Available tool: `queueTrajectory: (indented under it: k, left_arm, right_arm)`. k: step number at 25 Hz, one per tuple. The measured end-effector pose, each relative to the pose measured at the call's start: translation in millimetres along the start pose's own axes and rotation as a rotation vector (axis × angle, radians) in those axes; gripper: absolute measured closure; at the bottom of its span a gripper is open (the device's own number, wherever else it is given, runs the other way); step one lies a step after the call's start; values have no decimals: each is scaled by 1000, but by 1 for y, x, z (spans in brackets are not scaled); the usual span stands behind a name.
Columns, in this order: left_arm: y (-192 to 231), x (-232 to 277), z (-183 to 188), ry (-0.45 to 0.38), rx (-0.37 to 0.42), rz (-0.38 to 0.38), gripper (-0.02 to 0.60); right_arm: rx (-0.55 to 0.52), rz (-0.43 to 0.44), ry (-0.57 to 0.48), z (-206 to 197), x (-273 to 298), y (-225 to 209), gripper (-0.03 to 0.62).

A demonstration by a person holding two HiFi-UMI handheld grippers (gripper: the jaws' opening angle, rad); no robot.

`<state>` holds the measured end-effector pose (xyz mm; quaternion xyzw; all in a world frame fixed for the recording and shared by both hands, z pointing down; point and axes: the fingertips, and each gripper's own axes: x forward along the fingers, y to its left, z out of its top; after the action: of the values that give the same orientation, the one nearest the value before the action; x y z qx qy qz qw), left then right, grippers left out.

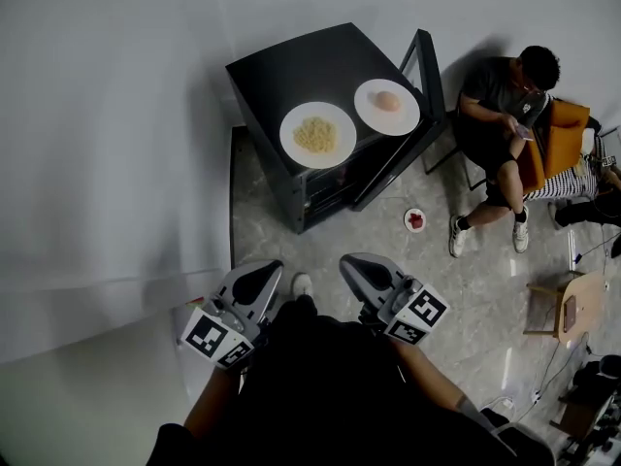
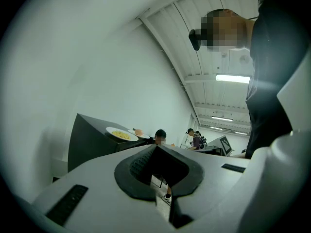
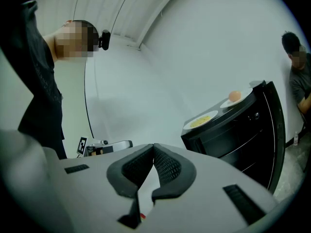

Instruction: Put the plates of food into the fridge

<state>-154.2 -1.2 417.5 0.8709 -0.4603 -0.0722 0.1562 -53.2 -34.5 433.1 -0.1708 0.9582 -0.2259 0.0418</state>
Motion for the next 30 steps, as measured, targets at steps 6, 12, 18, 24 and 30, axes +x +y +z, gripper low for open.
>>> queueTrajectory:
  k: [6, 12, 18, 24, 30]
  left_arm:
    - [26, 11, 15, -10, -1, -21, 557]
    - [40, 21, 15, -6, 0, -33, 557]
    - [46, 36, 19, -2, 7, -4, 557]
    - [55, 46, 23, -12, 13, 31, 557]
    - [59, 52, 25, -2, 26, 65, 557]
  right_arm:
    - [162, -60, -51, 14, 26, -32, 566]
    - [423, -112, -128, 20, 38, -70, 566]
    - [639, -95, -187, 31, 50, -94, 565]
    - [770, -57, -220, 34, 67, -122, 565]
    - [855, -48, -228, 34, 78, -138, 547]
